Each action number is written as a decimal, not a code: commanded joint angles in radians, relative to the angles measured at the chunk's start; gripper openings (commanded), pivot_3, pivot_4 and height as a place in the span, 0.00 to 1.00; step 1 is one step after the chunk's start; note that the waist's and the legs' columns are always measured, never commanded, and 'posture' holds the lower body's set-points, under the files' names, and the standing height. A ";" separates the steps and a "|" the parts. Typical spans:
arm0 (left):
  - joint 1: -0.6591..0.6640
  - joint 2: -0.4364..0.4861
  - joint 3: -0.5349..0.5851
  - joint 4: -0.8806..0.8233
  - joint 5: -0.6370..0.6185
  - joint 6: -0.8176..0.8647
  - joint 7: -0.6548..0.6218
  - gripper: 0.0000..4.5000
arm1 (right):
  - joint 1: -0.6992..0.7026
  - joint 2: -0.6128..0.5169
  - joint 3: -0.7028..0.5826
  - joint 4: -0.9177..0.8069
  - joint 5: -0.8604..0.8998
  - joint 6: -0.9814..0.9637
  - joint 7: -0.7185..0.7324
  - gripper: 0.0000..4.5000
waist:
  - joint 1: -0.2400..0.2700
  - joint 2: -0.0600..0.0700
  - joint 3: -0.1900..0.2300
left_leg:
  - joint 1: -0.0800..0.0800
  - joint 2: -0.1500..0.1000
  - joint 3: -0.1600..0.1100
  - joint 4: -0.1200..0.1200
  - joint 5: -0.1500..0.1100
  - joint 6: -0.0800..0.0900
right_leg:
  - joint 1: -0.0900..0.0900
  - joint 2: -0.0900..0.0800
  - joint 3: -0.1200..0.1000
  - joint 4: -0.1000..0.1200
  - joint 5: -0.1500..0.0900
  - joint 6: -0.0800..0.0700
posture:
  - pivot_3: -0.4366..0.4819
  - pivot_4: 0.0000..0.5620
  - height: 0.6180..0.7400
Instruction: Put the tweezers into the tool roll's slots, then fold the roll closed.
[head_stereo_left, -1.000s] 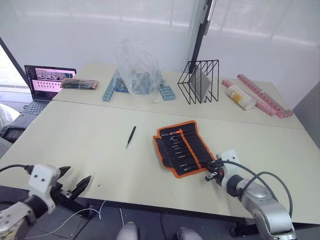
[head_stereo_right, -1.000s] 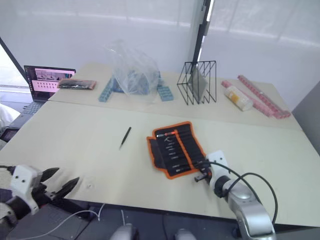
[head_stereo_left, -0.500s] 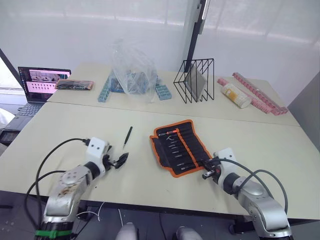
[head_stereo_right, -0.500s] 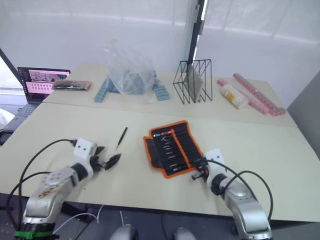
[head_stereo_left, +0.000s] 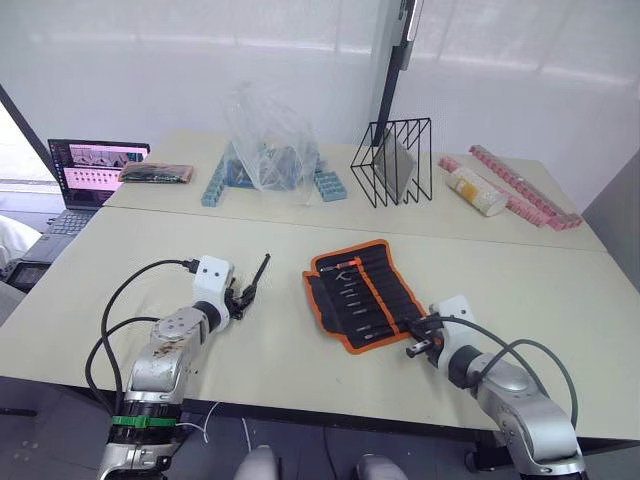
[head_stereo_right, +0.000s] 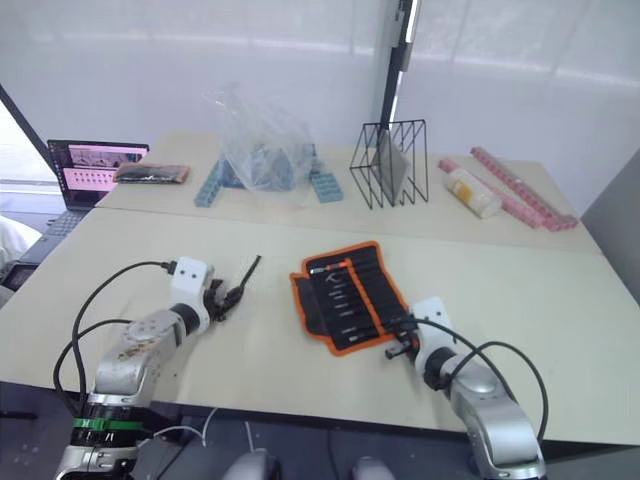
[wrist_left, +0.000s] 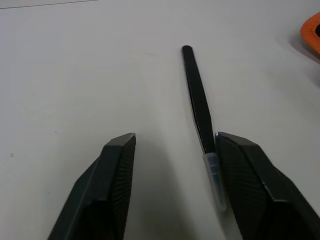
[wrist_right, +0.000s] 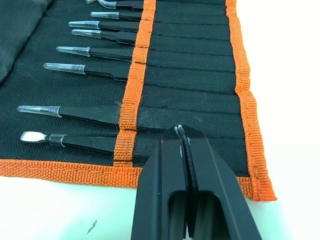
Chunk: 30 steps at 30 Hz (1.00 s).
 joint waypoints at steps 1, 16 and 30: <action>-0.011 -0.023 -0.037 0.035 0.000 -0.004 -0.016 0.29 | 0.034 -0.002 0.030 0.065 -0.013 0.079 -0.011 0.00 | 0.000 0.000 -0.001 | 0.000 0.000 0.000 0.000 0.000 0.000 | 0.000 0.000 0.000 0.000 0.000 0.000 | 0.48 0.27 0.58; -0.029 0.131 0.023 -0.145 -0.040 0.001 -0.140 0.01 | 0.030 -0.001 0.037 0.066 -0.014 0.079 -0.008 0.00 | -0.005 -0.001 0.001 | -0.006 0.001 -0.001 0.000 0.000 0.000 | -0.002 0.000 0.000 0.000 0.000 0.000 | 0.48 0.27 0.58; -0.281 0.230 -0.147 -0.431 -0.271 0.359 -0.350 0.01 | 0.016 0.001 0.055 0.082 -0.018 0.075 -0.002 0.00 | -0.013 -0.005 0.005 | -0.006 0.001 0.001 0.000 0.000 0.000 | -0.001 0.002 0.001 0.000 0.000 0.000 | 0.48 0.27 0.58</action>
